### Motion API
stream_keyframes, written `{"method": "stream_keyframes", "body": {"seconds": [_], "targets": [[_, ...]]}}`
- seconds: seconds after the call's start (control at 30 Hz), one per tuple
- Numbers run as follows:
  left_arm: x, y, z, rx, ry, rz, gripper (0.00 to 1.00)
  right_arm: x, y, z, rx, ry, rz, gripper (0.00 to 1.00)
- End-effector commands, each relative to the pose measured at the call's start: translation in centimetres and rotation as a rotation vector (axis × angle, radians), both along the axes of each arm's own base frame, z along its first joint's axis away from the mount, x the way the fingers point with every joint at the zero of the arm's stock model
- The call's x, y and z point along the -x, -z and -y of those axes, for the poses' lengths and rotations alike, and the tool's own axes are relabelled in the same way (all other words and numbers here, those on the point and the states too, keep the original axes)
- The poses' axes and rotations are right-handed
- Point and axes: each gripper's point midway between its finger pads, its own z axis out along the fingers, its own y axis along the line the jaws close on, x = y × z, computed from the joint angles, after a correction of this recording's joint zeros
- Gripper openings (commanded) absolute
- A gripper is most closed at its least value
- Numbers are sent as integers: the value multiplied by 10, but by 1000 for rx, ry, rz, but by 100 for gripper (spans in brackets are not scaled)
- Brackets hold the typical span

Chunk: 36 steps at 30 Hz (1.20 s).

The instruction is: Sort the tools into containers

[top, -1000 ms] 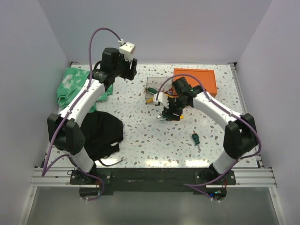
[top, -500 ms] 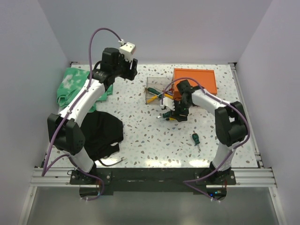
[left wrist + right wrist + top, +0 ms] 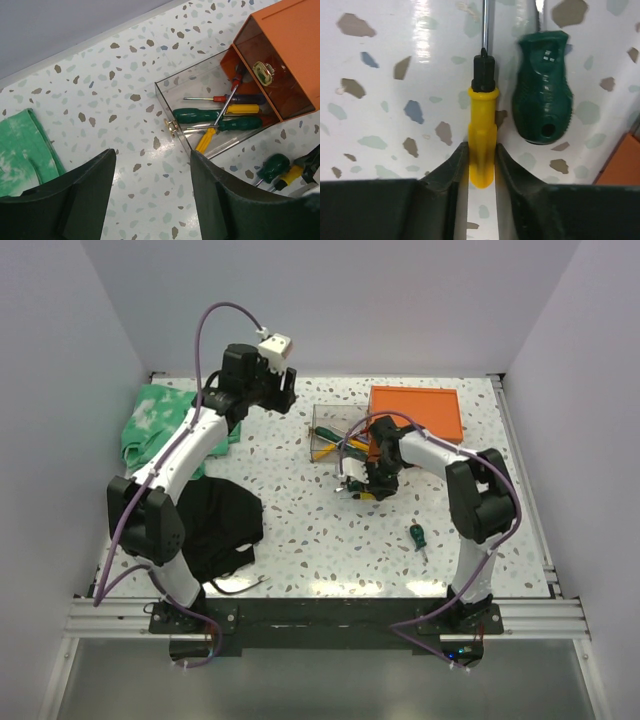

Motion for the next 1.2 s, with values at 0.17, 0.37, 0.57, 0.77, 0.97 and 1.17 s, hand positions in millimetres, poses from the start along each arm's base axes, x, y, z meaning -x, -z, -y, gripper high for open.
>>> {"method": "stream_keyframes", "body": {"seconds": [0.17,0.37,0.57,0.77,0.97,1.17], "targets": [[-8,-12,7,52,7,27,66,45,-111,-13,-175,-49,33,0],[-12,-13,10,62,9,27,66,-27,-184,-75,-515,449,90,0],[-8,-21,8,61,6,43,66,-109,-194,-99,-641,934,68,0],[-1,-24,2,47,-3,55,66,-143,-170,-97,-577,1059,140,0],[0,-27,-1,38,-8,68,67,-144,-169,-92,-576,1099,160,46],[1,-22,5,52,17,53,67,-121,-201,-105,-676,1025,101,55]]}}
